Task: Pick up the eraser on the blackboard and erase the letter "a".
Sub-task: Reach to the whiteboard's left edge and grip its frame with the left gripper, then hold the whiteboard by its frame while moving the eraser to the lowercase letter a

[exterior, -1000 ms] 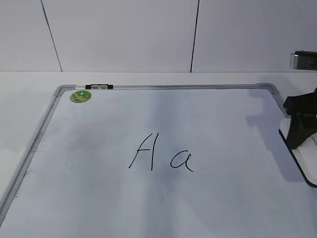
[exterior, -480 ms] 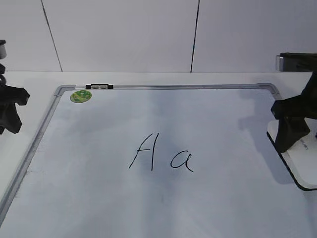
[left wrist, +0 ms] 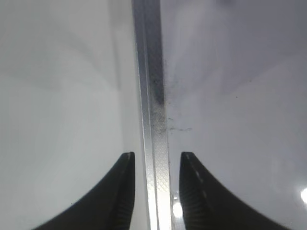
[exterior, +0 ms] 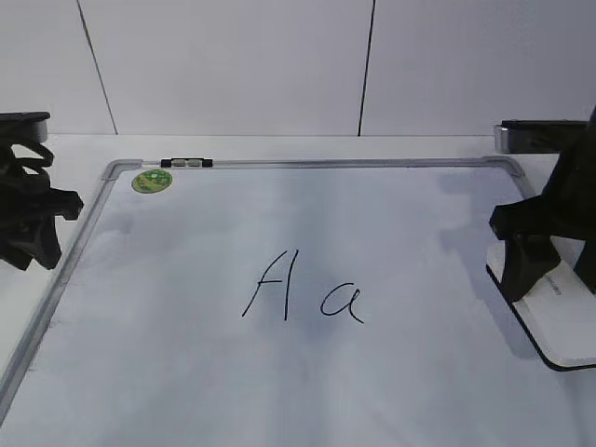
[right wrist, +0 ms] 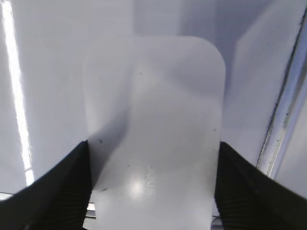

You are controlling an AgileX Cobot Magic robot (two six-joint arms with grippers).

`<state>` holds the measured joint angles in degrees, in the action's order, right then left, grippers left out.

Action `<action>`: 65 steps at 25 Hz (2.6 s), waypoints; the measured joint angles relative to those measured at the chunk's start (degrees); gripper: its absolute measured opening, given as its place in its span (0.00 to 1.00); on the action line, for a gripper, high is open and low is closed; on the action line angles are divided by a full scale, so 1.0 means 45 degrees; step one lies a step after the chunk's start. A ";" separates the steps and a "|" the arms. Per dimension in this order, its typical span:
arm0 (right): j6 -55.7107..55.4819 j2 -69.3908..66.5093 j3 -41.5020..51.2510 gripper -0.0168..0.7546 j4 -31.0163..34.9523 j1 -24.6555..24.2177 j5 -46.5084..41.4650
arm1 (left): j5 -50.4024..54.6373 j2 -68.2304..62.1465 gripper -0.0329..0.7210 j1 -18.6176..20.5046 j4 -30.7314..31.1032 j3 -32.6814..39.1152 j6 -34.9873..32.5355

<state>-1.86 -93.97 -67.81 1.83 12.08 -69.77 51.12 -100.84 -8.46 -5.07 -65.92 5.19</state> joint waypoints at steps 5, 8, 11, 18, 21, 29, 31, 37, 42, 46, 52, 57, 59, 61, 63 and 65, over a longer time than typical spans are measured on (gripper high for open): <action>0.0022 -0.0104 0.0000 0.72 0.0060 0.0080 0.0000 | -0.0250 -0.0625 0.36 0.0000 0.0022 -0.0111 0.0000; 0.0022 -0.0128 0.0000 0.72 0.0060 0.0080 0.0000 | -0.0418 -0.0798 0.36 0.0000 0.0089 -0.0111 0.0027; 0.0022 -0.0128 0.0000 0.72 0.0060 0.0080 0.0000 | -0.0571 -0.0966 0.36 0.0138 0.0089 -0.0111 0.0027; 0.0047 -0.0128 0.0000 0.72 0.0060 0.0088 0.0000 | -0.0671 -0.1319 0.36 0.0298 0.0109 -0.0142 0.0095; 0.0066 -0.0128 0.0000 0.72 0.0060 0.0109 0.0000 | -0.0671 -0.1432 0.36 0.0298 0.0109 -0.0142 0.0103; 0.0093 -0.0128 0.0000 0.72 0.0161 0.0109 0.0000 | -0.0765 -0.1505 0.36 0.0298 0.0109 -0.0142 0.0124; 0.0115 -0.0128 0.0000 0.72 0.0190 0.0109 0.0000 | -0.0797 -0.1505 0.36 0.0298 0.0109 -0.0142 0.0124; 0.0111 -0.0128 0.0000 0.72 0.0248 0.0109 0.0000 | -0.0859 -0.1708 0.36 0.0298 0.0109 -0.0172 0.0124; 0.0161 -0.0128 0.0000 0.72 0.0248 0.0109 0.0000 | -0.0859 -0.1761 0.36 0.0298 0.0109 -0.0181 0.0124; 0.0161 -0.0128 0.0000 0.72 0.0271 0.0109 0.0000 | -0.0859 -0.1761 0.36 0.0298 0.0109 -0.0201 0.0124; 0.0243 -0.0128 0.0000 0.72 0.0346 0.0109 0.0000 | -0.0859 -0.1769 0.34 0.0298 0.0109 -0.0201 0.0124; 0.0252 -0.0128 0.0000 0.72 0.0346 0.0109 0.0000 | -0.0859 -0.1769 0.26 0.0298 0.0037 -0.0201 0.0124; 0.0252 -0.0128 0.0000 0.72 0.0346 0.0109 0.0000 | -0.0871 -0.1769 0.21 0.0298 0.0006 -0.0201 0.0124; 0.0252 -0.0128 -0.0020 0.72 0.0356 0.0109 0.0000 | -0.0871 -0.1769 0.16 0.0298 -0.0048 -0.0201 0.0124; 0.0271 -0.0128 -0.0020 0.72 0.0376 0.0109 0.0000 | -0.0871 -0.1769 0.13 0.0298 -0.0048 -0.0201 0.0124; 0.0271 -0.0128 -0.0020 0.72 0.0385 0.0109 0.0000 | -0.0871 -0.1769 0.11 0.0298 -0.0048 -0.0201 0.0152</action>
<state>-0.64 -94.54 -67.90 3.56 12.58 -69.77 47.19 -108.80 -7.13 -5.28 -66.83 5.88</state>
